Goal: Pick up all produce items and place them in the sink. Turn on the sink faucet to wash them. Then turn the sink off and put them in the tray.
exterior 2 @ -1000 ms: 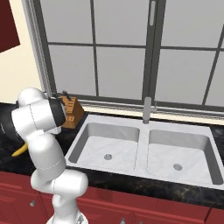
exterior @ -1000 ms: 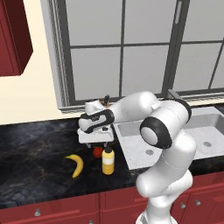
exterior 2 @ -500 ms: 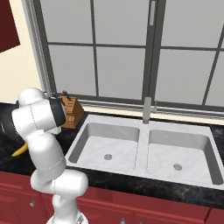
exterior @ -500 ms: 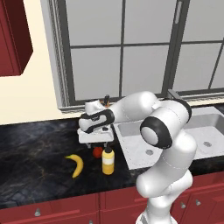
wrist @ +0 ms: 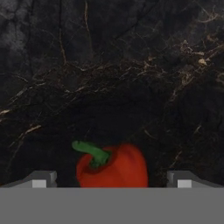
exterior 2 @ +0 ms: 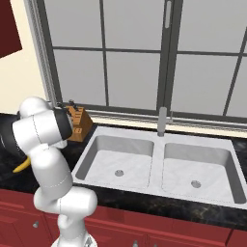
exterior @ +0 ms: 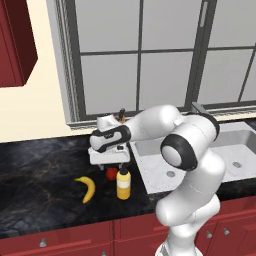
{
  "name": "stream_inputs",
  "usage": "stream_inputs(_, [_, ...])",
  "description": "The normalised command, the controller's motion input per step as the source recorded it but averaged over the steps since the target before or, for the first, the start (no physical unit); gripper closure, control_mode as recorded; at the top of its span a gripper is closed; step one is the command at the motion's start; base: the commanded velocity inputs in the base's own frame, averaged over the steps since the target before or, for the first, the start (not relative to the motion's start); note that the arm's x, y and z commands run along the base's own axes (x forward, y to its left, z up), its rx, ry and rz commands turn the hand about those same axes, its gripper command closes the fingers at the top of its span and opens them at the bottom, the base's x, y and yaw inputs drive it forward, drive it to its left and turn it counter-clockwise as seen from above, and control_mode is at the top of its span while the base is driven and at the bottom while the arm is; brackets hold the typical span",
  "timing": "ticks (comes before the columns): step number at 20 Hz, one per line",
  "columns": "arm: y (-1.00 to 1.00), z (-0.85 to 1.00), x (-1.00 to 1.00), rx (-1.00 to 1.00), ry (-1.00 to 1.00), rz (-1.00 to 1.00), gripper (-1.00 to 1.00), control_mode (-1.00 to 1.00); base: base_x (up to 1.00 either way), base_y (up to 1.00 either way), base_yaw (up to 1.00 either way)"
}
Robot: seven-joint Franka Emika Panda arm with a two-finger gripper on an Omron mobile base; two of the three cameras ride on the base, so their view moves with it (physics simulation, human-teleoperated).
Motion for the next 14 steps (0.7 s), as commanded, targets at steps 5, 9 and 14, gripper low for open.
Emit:
stream_inputs(5, [0.00,-0.04,-0.07,0.00,0.02,0.00,-1.00,-1.00,0.00,0.00,0.00])
stream_inputs(9, [0.00,-0.12,0.00,0.00,0.00,0.00,-1.00,-1.00,0.00,0.00,0.00])
stream_inputs(14, [0.00,-0.12,0.00,0.00,0.00,0.00,-1.00,-1.00,0.00,0.00,0.00])
